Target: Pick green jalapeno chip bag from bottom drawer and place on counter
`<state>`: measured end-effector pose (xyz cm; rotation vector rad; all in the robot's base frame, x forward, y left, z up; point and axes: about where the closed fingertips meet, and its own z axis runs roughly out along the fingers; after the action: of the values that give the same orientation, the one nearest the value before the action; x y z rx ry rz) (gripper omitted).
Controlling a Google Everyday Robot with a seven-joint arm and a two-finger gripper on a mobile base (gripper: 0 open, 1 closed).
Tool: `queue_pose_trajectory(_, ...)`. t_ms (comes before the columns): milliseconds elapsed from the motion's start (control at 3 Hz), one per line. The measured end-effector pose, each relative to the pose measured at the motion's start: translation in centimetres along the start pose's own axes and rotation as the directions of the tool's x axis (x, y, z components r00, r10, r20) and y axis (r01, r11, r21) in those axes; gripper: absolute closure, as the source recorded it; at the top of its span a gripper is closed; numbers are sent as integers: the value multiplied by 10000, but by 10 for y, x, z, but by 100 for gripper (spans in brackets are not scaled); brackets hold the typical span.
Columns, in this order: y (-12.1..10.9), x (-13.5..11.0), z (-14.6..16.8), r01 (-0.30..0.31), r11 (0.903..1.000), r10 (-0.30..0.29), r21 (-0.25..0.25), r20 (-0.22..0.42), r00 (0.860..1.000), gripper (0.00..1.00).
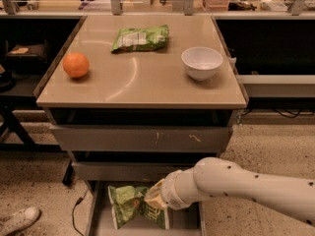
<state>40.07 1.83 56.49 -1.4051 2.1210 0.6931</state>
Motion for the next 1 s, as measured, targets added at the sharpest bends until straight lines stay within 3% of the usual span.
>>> queue_pose_trajectory(333, 8, -44, -51, 595, 9969, -602, 514, 128, 9981, 100)
queue_pose_trajectory(667, 11, -104, -118, 1535, 9737, -1559, 1681, 11, 9878, 100)
queue_pose_trajectory(1000, 11, -104, -118, 1533, 9738, -1557, 1677, 12, 9878, 100)
